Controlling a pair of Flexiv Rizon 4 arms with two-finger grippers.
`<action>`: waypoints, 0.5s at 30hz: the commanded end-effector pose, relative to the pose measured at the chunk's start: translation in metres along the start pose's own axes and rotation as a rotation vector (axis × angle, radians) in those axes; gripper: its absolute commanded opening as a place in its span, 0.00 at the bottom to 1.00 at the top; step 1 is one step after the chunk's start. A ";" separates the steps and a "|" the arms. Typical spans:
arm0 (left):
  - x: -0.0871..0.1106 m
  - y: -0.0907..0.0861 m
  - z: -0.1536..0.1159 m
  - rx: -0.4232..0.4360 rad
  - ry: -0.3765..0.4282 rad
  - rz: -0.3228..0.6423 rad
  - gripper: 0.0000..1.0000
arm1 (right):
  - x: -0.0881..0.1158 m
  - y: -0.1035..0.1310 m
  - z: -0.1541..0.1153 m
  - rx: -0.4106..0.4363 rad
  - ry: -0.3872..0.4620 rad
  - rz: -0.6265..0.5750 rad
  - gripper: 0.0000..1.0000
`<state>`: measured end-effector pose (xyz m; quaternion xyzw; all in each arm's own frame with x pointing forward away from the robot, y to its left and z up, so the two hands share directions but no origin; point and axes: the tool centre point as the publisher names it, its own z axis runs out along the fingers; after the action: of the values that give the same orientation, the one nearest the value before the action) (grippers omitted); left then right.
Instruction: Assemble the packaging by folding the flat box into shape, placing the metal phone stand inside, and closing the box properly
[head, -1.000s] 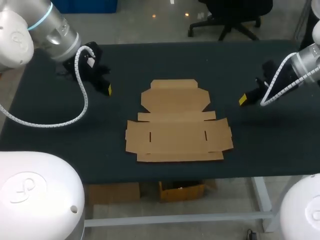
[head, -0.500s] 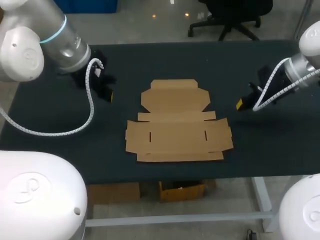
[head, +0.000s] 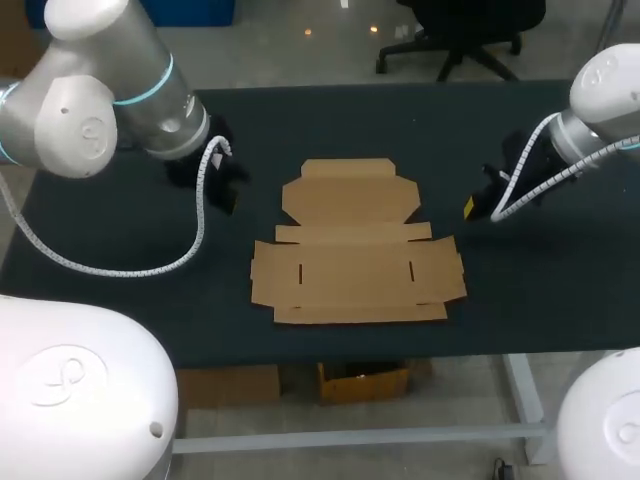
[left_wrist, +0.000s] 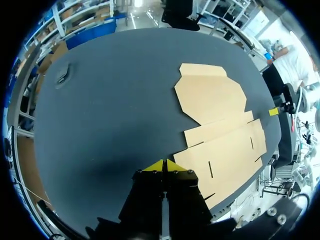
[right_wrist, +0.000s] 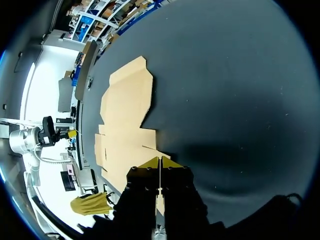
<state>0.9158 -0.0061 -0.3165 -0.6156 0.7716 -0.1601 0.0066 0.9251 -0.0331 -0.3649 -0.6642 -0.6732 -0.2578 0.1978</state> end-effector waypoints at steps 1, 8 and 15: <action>-0.001 -0.003 0.009 -0.010 0.014 0.004 0.00 | -0.005 0.005 0.006 0.014 0.013 0.006 0.00; -0.001 -0.003 0.009 -0.010 0.014 0.004 0.00 | -0.009 0.008 0.002 0.015 0.036 0.022 0.00; -0.001 -0.003 0.009 -0.010 0.014 0.004 0.00 | 0.004 0.004 0.005 0.036 0.029 0.046 0.00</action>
<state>0.9204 -0.0074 -0.3250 -0.6124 0.7736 -0.1625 -0.0030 0.9272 -0.0306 -0.3691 -0.6701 -0.6578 -0.2588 0.2265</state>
